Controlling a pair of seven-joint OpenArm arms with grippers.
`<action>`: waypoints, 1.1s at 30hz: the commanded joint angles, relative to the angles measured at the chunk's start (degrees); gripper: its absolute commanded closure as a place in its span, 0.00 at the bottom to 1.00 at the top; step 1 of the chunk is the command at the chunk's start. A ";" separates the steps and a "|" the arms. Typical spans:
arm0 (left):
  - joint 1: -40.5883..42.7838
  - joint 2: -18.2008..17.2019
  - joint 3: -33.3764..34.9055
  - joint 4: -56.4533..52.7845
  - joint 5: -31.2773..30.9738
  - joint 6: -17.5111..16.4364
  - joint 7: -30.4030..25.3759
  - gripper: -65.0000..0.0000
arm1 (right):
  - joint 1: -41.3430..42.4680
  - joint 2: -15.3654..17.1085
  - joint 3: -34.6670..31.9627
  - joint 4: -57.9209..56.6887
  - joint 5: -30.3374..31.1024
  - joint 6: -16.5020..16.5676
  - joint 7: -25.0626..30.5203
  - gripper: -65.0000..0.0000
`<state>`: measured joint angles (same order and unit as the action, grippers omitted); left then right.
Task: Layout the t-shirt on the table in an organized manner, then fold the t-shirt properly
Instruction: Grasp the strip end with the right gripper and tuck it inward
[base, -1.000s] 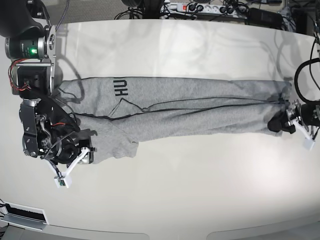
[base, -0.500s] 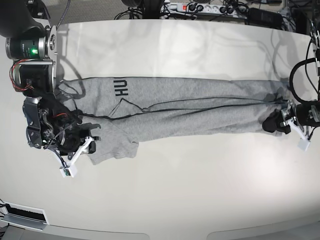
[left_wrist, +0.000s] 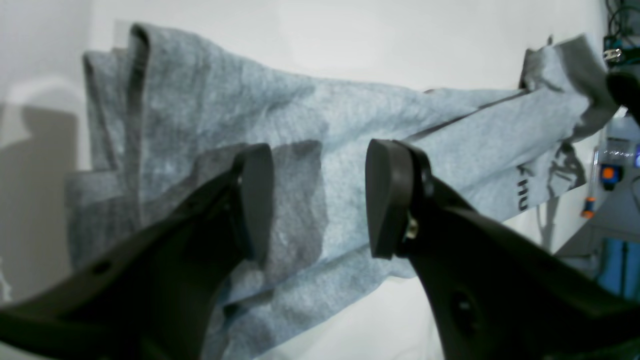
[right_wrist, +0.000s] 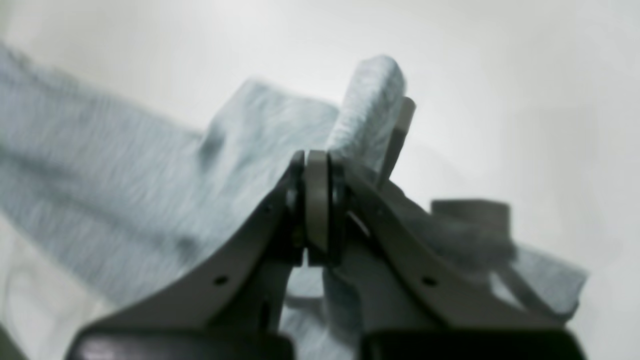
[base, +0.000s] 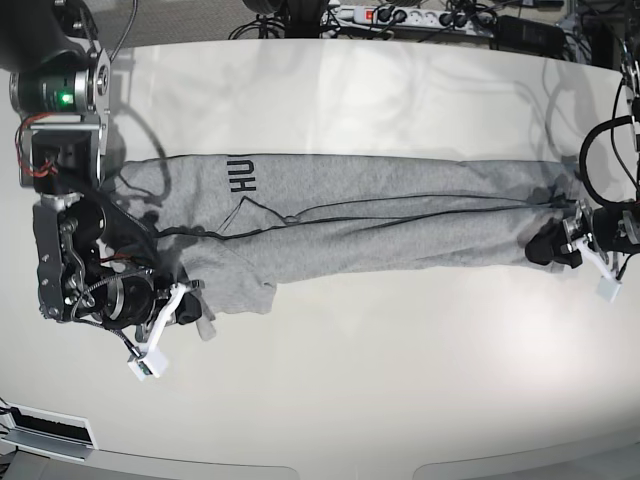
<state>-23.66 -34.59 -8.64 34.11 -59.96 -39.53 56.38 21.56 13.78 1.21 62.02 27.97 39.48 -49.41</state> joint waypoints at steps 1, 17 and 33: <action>-1.42 -1.29 -0.31 0.76 -1.20 -0.47 -0.66 0.52 | 0.00 0.55 0.17 3.39 2.10 0.52 -0.52 1.00; -1.44 -1.31 -0.31 0.76 -1.20 -0.47 -0.66 0.52 | -27.17 6.43 0.17 38.47 9.75 0.52 -6.36 1.00; -1.97 -2.43 -0.39 0.76 -1.20 -0.47 -0.07 0.52 | -31.39 7.32 0.17 36.00 -7.17 0.52 1.90 1.00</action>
<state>-24.01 -35.55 -8.64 34.09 -60.03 -39.51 56.84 -10.46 20.32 1.10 97.17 20.16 39.72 -48.29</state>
